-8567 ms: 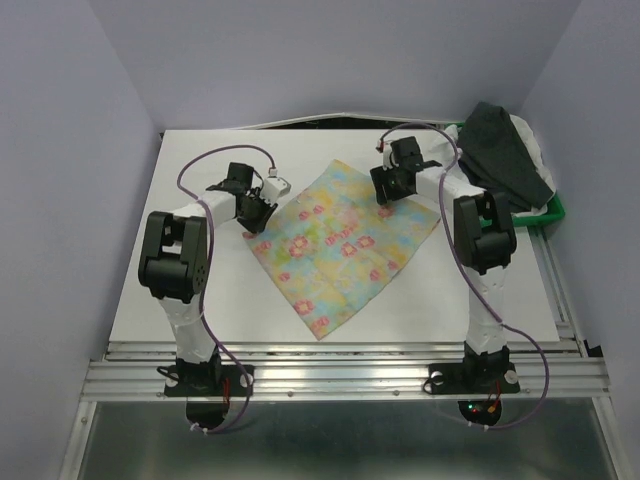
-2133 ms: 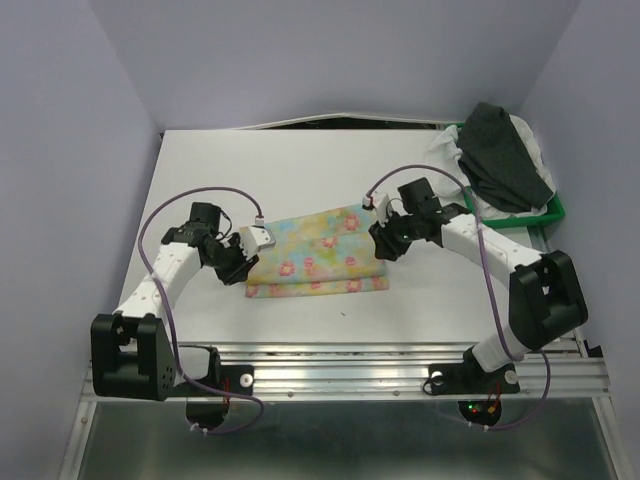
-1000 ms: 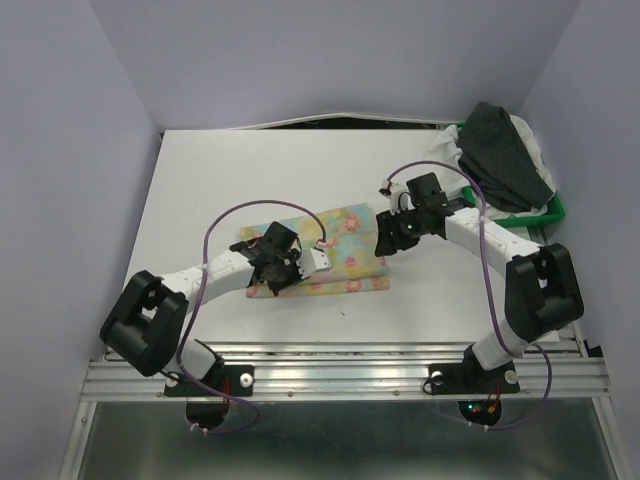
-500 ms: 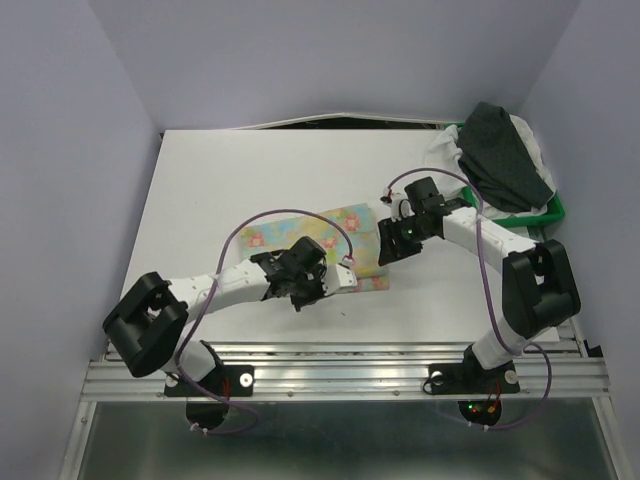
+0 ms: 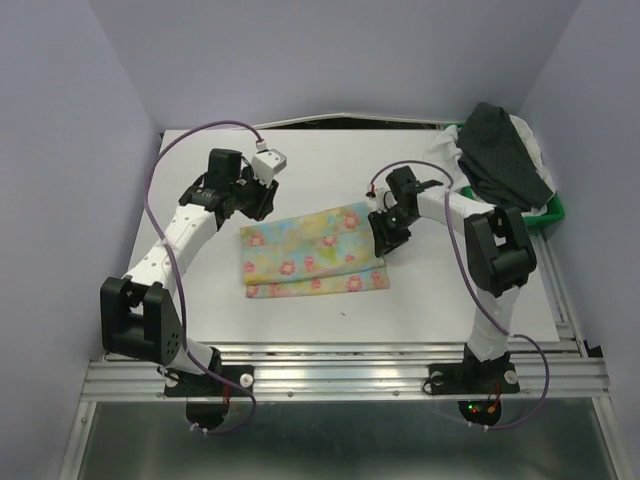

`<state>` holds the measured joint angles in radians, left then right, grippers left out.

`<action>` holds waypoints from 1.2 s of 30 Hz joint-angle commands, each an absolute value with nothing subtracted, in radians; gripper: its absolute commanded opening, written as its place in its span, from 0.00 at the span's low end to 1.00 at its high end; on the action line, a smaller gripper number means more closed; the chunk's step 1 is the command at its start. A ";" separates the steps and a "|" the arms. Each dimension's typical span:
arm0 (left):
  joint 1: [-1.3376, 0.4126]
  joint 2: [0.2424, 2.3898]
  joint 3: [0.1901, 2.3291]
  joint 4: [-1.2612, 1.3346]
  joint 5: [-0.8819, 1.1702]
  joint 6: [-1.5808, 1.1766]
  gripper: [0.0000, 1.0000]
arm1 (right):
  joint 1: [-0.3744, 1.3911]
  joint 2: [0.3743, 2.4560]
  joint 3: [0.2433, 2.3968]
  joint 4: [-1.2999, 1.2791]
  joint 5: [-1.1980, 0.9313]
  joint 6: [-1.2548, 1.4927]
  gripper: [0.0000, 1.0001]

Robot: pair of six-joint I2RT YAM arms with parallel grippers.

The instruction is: Fold and stack the skirts

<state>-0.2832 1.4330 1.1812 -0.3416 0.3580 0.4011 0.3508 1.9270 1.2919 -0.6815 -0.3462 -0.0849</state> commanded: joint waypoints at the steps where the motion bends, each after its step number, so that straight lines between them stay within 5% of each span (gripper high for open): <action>1: -0.169 1.463 1.235 -0.405 0.405 0.356 0.42 | 0.350 2.120 1.449 -0.607 -0.134 -0.182 0.37; 8: -0.104 1.509 1.223 -0.423 0.373 0.419 0.42 | 0.350 2.345 1.903 -0.557 -0.022 -0.278 0.31; 12: -0.104 1.584 1.229 -0.405 0.383 0.436 0.43 | 0.350 2.313 2.034 -0.522 -0.012 -0.299 0.43; 23: -0.143 1.766 1.224 -0.331 0.459 0.454 0.43 | 0.305 1.911 1.605 -0.538 -0.214 -0.031 0.56; 26: -0.196 1.758 1.178 -0.333 0.456 0.462 0.34 | 0.267 1.890 1.488 -0.561 -0.328 0.099 0.57; 29: -0.270 1.730 1.109 -0.342 0.445 0.466 0.14 | 0.256 1.893 1.396 -0.560 -0.463 0.159 0.57; 36: -0.451 1.569 0.959 -0.310 0.384 0.408 0.01 | 0.235 1.950 1.342 -0.542 -0.528 0.215 0.58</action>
<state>-0.3790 1.6848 0.9878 -0.3099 0.4156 0.4374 0.2413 1.9434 1.3251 -0.5621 -0.4416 0.1574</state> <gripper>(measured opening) 0.070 0.577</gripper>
